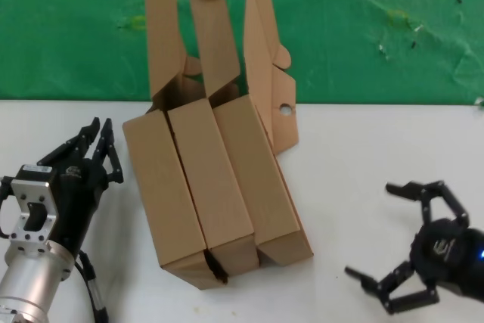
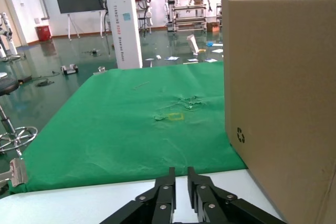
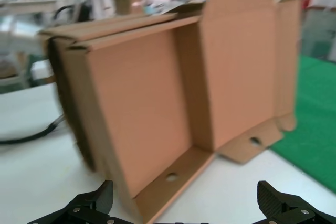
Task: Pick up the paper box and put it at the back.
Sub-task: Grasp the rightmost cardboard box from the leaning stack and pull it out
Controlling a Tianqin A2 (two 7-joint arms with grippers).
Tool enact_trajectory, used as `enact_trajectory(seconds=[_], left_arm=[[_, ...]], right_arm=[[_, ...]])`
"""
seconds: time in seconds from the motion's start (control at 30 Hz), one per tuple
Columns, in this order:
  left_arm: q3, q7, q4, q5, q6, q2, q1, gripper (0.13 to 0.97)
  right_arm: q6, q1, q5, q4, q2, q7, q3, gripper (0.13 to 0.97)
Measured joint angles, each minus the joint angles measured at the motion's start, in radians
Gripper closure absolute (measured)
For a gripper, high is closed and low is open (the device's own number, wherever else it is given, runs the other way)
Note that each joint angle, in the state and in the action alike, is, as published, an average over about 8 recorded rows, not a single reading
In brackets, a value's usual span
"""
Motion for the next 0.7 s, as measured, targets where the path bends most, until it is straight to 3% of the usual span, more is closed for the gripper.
enact_trajectory(seconds=[0.33, 0.7], left_arm=[[0.0, 0.0, 0.0, 0.0, 0.0, 0.0, 0.0, 0.937], [0.0, 0.0, 0.0, 0.0, 0.0, 0.0, 0.0, 0.954]], right_arm=[[-0.095, 0.062, -0.004, 0.02, 0.061, 0.009, -0.073, 0.134], [-0.171, 0.149, 0.02, -0.001, 0.055, -0.008, -0.12, 0.162]])
